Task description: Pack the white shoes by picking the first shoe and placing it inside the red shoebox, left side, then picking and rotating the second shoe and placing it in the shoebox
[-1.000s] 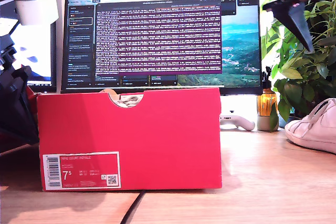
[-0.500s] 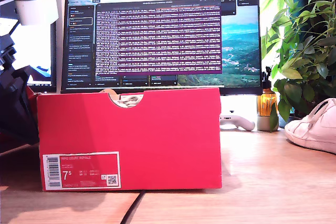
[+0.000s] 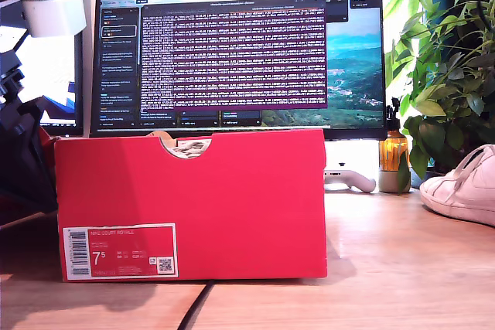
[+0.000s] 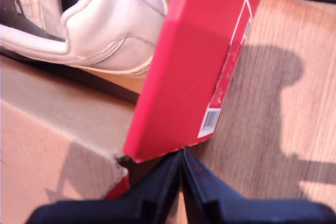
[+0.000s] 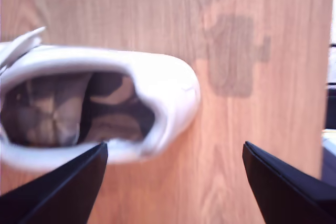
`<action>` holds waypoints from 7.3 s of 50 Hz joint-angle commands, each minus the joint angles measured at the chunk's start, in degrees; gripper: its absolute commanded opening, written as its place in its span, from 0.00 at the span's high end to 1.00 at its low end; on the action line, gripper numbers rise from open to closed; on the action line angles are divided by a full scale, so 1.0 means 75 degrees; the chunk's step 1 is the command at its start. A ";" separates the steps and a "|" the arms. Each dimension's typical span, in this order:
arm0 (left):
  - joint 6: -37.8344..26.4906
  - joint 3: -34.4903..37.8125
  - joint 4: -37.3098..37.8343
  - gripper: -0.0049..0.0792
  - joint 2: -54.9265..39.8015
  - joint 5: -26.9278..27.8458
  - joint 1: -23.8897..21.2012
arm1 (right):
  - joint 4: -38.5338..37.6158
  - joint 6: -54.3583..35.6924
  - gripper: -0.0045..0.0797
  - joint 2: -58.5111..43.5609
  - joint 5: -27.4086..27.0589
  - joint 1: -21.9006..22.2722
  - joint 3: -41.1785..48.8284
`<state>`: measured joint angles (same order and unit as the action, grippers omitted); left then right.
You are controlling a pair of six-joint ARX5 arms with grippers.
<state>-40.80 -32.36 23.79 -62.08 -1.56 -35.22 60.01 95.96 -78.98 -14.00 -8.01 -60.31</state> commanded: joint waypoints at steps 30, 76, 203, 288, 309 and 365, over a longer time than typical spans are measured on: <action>0.0047 -0.0073 -0.0154 0.96 -0.0079 0.0041 -0.0020 | -0.1926 -0.0256 0.21 -0.0125 0.0224 0.0880 0.1533; 0.0047 -0.0073 -0.0154 0.96 -0.0079 0.0041 -0.0020 | -0.2194 -0.2422 0.96 -0.0131 0.0976 0.1233 0.0915; 0.0047 -0.0073 -0.0154 0.96 -0.0079 0.0041 -0.0020 | -0.4491 -1.8803 0.96 -0.3086 0.1189 -0.2687 -0.5319; 0.0047 -0.0073 -0.0157 0.96 -0.0079 0.0041 -0.0020 | -0.3535 -1.9193 0.68 -0.5047 0.1510 -0.3060 -0.5319; 0.0047 -0.0073 -0.0154 0.96 -0.0079 0.0041 -0.0020 | -0.3949 -1.9155 0.65 -0.5071 0.0248 -0.3121 -0.5724; 0.1259 -0.0105 0.1090 0.96 0.0723 0.0047 -0.0460 | 0.0262 -1.4621 0.96 -0.4800 0.0015 -0.3407 -0.9320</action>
<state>-32.40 -32.36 31.68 -59.07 -1.06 -37.63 61.73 -14.50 -116.05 -13.98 -33.47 -129.95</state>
